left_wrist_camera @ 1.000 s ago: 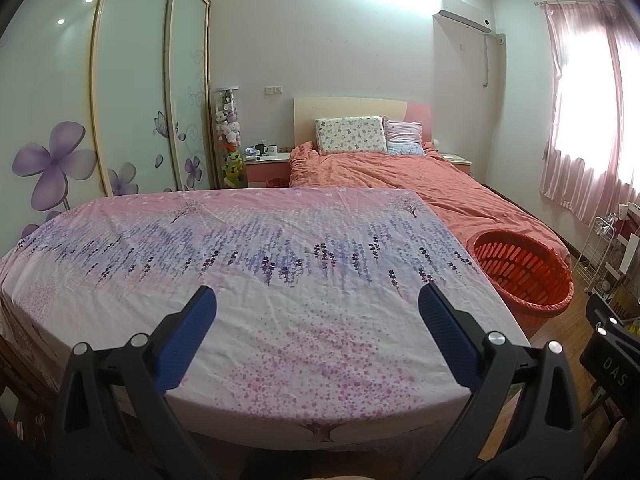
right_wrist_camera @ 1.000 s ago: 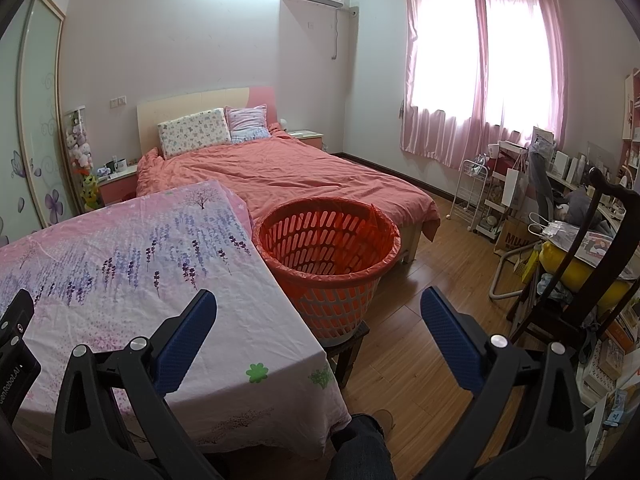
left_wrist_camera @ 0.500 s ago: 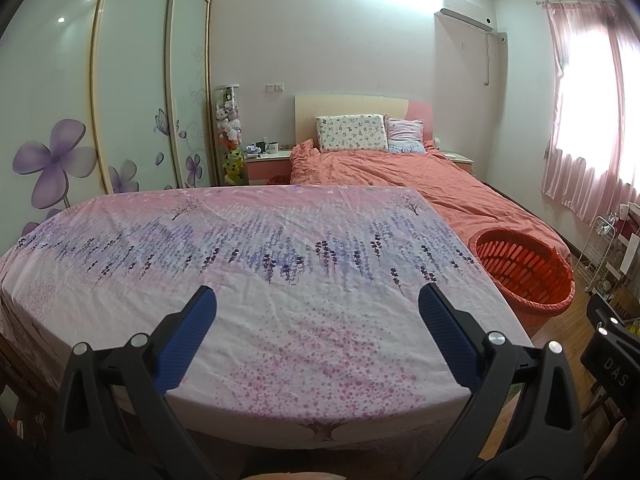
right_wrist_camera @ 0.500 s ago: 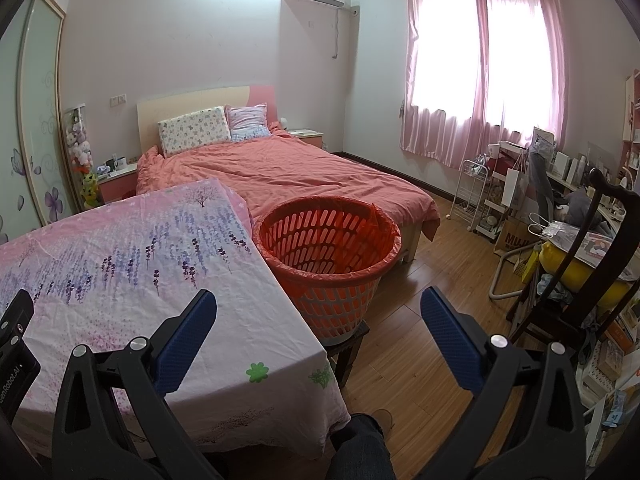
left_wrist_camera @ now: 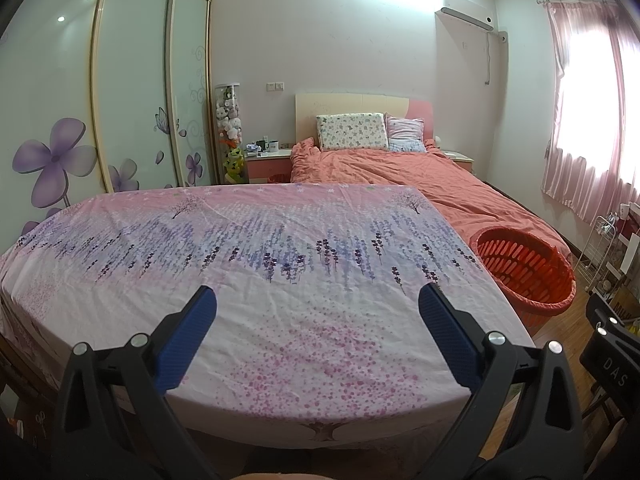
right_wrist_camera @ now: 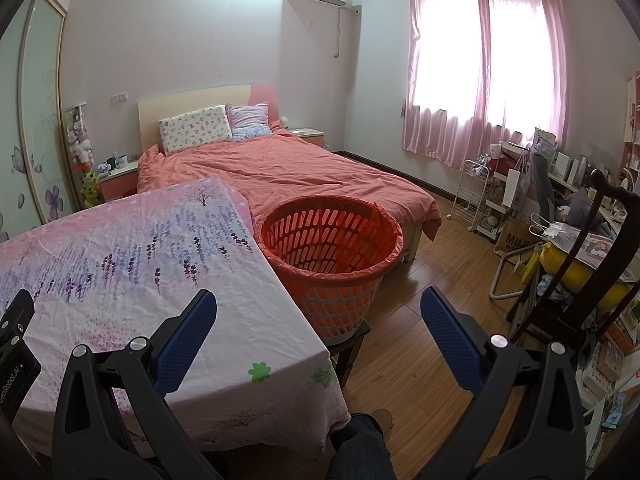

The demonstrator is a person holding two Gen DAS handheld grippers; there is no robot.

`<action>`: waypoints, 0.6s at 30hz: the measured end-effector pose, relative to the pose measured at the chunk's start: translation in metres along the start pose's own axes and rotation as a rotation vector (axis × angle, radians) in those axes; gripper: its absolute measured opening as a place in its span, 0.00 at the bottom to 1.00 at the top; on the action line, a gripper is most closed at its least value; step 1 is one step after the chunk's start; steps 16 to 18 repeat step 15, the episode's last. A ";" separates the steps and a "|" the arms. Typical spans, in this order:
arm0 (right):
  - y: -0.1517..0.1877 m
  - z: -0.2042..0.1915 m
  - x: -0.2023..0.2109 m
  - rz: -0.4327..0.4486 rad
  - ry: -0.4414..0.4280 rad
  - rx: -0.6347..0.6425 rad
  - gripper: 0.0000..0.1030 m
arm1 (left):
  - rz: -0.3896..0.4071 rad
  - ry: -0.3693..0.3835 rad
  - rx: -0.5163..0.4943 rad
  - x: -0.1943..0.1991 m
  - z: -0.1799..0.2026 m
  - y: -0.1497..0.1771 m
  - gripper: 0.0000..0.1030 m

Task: Collect trash

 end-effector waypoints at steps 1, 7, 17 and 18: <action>0.000 0.000 0.000 -0.001 0.000 0.000 0.98 | 0.000 0.000 0.000 0.000 0.000 0.000 0.96; 0.001 0.001 0.002 -0.003 0.000 0.001 0.98 | -0.002 -0.004 0.001 0.000 0.000 0.002 0.96; 0.001 0.000 0.001 -0.004 0.000 0.001 0.98 | -0.005 -0.002 0.000 -0.002 -0.001 0.003 0.96; 0.001 0.000 0.001 -0.004 0.000 0.001 0.98 | -0.005 -0.002 0.000 -0.002 -0.001 0.003 0.96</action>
Point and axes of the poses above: each gripper's, at about its wrist camera, not at the fingertips, and x roughly against the way its jaws point, z to its right, y to its underside, the point moved 1 cm from there along -x, roughly the way its jaws point, and after that the axes turned 2 degrees about -x, right-handed, at the moved point
